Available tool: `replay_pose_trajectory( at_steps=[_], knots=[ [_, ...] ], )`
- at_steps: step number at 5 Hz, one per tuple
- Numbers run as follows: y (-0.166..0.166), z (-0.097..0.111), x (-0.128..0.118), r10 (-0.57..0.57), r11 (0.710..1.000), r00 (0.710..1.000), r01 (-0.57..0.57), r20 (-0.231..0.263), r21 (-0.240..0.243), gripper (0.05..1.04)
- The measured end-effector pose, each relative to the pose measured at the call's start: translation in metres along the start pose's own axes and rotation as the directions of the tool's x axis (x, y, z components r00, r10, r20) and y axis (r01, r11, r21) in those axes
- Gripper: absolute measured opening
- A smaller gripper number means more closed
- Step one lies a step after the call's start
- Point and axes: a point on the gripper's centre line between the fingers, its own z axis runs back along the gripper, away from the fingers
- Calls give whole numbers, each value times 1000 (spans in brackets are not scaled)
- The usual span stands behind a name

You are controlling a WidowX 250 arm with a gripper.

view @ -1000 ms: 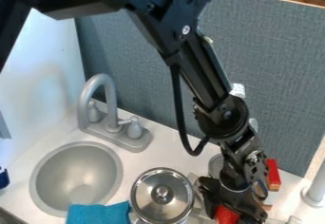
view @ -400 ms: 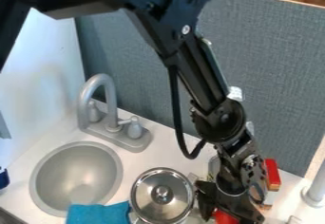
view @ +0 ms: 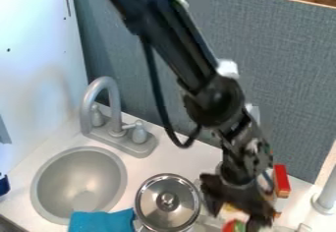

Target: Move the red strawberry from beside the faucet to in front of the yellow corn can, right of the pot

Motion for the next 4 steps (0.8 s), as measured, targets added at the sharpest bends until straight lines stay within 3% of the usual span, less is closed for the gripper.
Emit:
replay_pose_trajectory(
  at_steps=[1,2,4],
  knots=[
    [2,43,13,24,999,996,-21,83,-37,1006],
    [11,86,15,46,998,993,-41,109,-48,1006],
    [33,159,-5,37,999,984,-40,174,19,1006]
  ],
)
